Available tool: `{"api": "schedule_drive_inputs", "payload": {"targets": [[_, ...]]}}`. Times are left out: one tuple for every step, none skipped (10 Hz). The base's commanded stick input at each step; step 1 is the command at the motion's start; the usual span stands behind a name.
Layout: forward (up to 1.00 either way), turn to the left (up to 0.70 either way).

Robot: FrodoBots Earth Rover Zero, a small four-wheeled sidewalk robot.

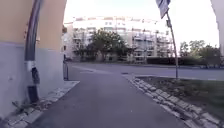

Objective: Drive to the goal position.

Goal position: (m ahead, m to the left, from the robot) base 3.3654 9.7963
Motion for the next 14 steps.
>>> {"api": "schedule_drive_inputs", "payload": {"targets": [[0.5,0.0],[0.5,0.0],[0.5,0.0],[0.5,0.0],[0.5,0.0],[0.5,0.0],[0.5,0.0],[0.5,0.0],[0.5,0.0],[0.5,0.0],[0.5,0.0],[0.5,0.0],[0.5,0.0],[0.5,0.0]]}}
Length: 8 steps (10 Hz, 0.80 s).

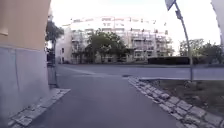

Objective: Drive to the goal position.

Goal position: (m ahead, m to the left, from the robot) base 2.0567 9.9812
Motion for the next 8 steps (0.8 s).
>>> {"api": "schedule_drive_inputs", "payload": {"targets": [[0.5,0.0],[0.5,0.0],[0.5,0.35],[0.5,0.5],[0.5,0.48],[0.5,0.0],[0.5,0.0],[0.5,0.0]]}}
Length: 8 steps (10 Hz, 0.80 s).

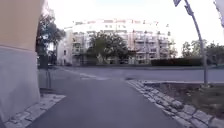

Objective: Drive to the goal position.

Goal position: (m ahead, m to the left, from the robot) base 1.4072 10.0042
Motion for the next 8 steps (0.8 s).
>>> {"api": "schedule_drive_inputs", "payload": {"targets": [[0.5,0.0],[0.5,0.0],[0.5,0.0],[0.5,0.0],[0.5,0.0],[0.5,0.0],[0.5,0.0],[0.5,0.0]]}}
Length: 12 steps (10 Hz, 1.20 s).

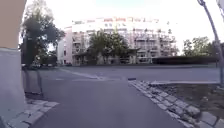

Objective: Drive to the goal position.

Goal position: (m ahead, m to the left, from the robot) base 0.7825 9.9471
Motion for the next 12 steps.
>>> {"api": "schedule_drive_inputs", "payload": {"targets": [[0.5,0.0],[0.5,0.0],[0.5,0.0],[0.5,0.0],[0.5,0.0],[0.5,0.0],[0.5,0.0],[0.5,0.0],[0.5,0.0],[0.5,0.0],[0.5,0.0],[0.5,0.0]]}}
